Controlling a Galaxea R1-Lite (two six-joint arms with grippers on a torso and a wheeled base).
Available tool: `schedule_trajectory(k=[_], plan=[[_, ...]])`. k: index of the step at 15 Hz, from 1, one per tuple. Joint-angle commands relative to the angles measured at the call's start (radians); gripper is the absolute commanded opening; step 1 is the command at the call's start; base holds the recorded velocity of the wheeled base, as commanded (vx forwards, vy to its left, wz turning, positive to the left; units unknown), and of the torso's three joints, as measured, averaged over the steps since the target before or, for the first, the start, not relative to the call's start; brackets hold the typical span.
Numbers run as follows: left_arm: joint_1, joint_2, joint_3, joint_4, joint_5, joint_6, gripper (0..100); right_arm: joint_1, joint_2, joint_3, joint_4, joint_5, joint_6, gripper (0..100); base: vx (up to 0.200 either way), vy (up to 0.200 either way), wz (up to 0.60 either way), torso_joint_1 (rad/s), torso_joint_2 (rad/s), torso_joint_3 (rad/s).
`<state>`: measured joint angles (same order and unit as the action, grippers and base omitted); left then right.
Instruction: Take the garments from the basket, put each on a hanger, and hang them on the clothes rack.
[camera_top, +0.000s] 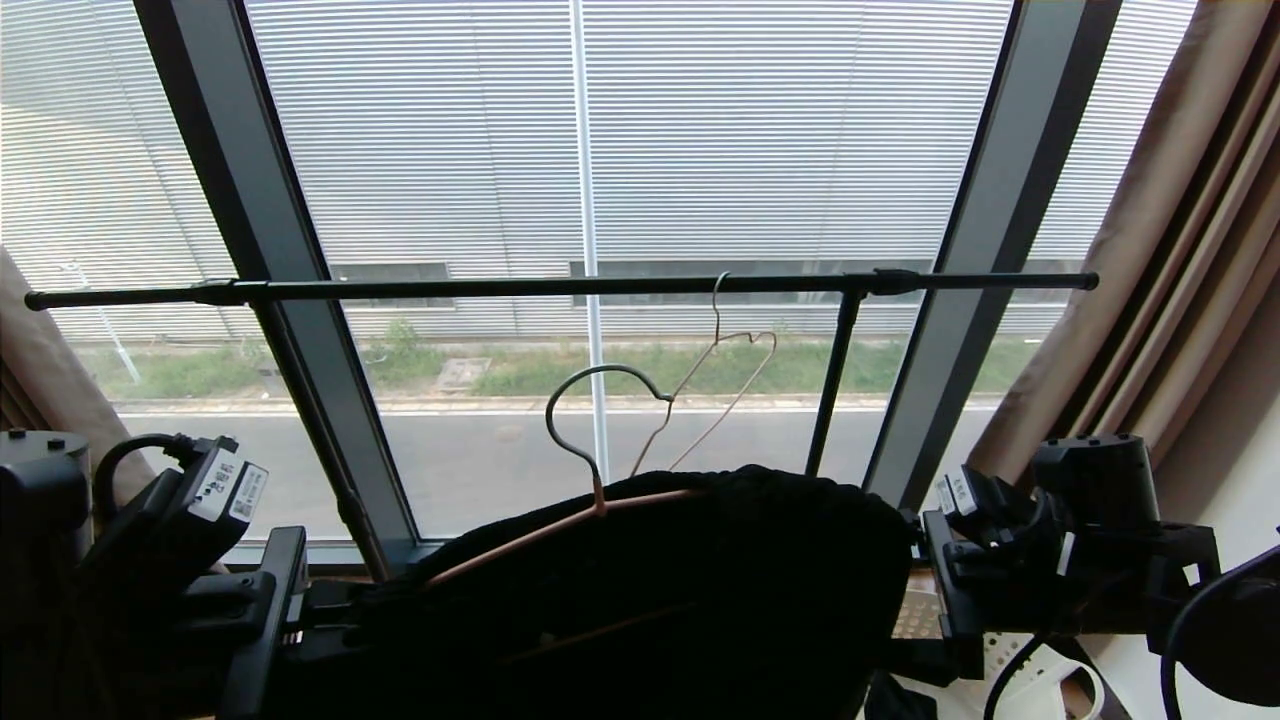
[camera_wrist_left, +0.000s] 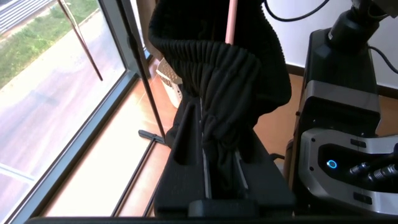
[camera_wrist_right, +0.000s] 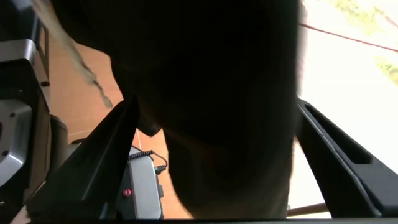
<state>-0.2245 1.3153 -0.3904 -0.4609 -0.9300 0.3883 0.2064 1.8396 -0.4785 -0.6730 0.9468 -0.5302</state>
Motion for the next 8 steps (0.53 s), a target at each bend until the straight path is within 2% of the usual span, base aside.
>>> schedule_trajectory(k=[1, 3, 6, 7, 8], plan=[[0.001, 0.001, -0.002, -0.001, 0.000, 0.000, 0, -0.002, 0.029, -0.011, 0.000, -0.005, -0.001, 100, 0.000, 0.000, 0.00, 0.000, 0.00, 0.000], [-0.001, -0.004, 0.002, -0.001, 0.000, -0.002, 0, -0.002, 0.047, -0.015, -0.002, -0.049, 0.001, 100, 0.000, 0.000, 0.00, 0.000, 0.00, 0.000], [-0.001, -0.002, 0.002, -0.001, 0.000, -0.002, 0, -0.002, 0.050, -0.012, -0.036, -0.051, 0.003, 100, 0.000, 0.000, 0.00, 0.000, 0.00, 0.000], [-0.001, -0.002, 0.001, -0.001, -0.001, -0.002, 0, -0.002, 0.050, -0.008, -0.048, -0.049, 0.001, 0, 0.000, 0.000, 0.00, 0.000, 0.00, 0.000], [-0.001, -0.002, 0.001, -0.001, -0.001, -0.002, 0, -0.002, 0.050, -0.008, -0.051, -0.049, 0.003, 0, 0.000, 0.000, 0.00, 0.000, 0.00, 0.000]])
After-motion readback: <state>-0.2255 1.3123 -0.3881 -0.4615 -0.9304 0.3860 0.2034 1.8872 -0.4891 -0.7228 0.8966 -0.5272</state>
